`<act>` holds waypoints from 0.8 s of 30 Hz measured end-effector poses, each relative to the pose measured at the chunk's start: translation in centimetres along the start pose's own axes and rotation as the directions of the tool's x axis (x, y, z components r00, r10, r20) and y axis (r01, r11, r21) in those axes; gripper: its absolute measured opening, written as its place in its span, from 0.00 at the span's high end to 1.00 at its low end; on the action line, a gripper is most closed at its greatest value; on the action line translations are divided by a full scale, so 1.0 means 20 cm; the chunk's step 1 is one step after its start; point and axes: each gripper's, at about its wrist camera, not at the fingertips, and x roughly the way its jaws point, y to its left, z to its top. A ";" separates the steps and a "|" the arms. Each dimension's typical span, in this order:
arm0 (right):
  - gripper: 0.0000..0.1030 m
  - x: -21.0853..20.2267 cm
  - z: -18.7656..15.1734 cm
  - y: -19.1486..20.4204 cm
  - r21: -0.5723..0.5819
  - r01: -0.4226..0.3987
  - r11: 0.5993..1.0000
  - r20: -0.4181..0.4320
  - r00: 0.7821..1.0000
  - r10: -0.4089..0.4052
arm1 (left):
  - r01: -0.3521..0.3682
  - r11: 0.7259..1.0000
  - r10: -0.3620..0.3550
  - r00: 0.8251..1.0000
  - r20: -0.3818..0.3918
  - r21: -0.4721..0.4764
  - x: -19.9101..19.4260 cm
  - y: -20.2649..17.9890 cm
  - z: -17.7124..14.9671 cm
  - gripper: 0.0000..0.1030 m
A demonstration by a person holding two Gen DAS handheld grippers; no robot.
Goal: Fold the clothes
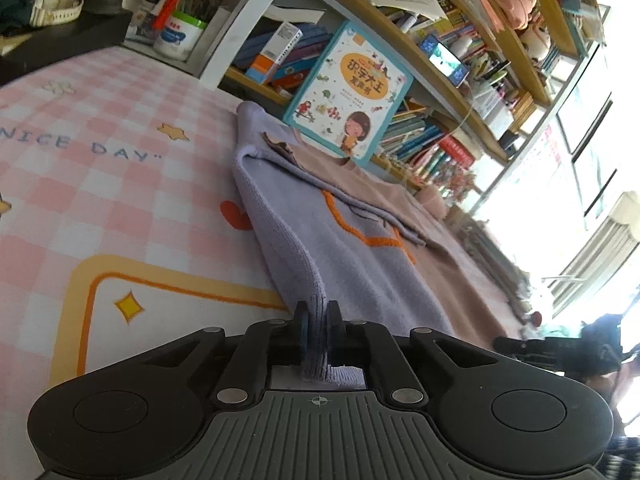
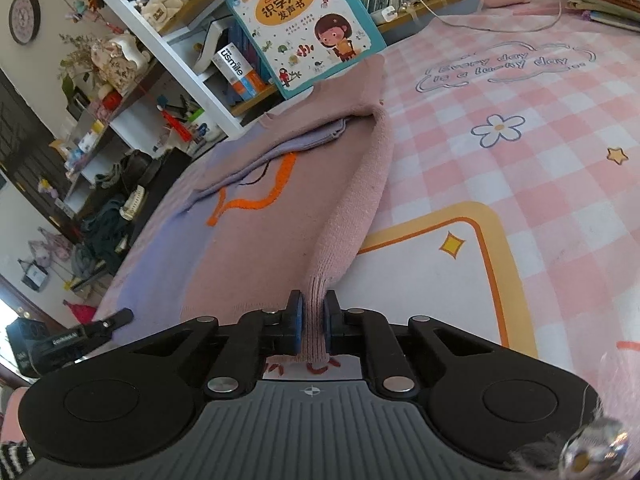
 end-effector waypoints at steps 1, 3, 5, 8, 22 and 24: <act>0.91 -0.02 0.00 0.00 0.010 -0.015 1.000 0.004 1.000 0.015 | 0.018 1.000 -0.018 1.000 0.000 -0.013 -0.01 0.01 0.00 0.94; 0.91 -0.07 -0.01 0.00 0.026 -0.049 0.998 0.013 0.999 0.049 | 0.054 0.998 -0.053 0.999 0.008 -0.040 -0.05 0.01 0.00 0.94; 0.91 -0.12 -0.01 0.02 0.029 -0.090 0.996 0.024 0.996 0.089 | 0.089 0.994 -0.088 0.996 0.017 -0.063 -0.09 0.01 0.00 0.95; 0.91 -0.19 -0.02 0.05 0.016 -0.138 0.990 0.041 0.990 0.137 | 0.132 0.988 -0.130 0.991 0.031 -0.081 -0.12 0.00 0.00 0.95; 0.91 -0.29 0.29 0.03 0.046 -0.394 0.918 0.352 0.866 0.354 | 0.363 0.929 -0.332 0.904 0.272 -0.074 -0.11 -0.07 0.31 0.95; 0.91 -0.26 0.36 0.01 0.053 -0.385 0.921 0.384 0.860 0.338 | 0.326 0.942 -0.293 0.912 0.288 -0.074 -0.05 -0.08 0.40 0.95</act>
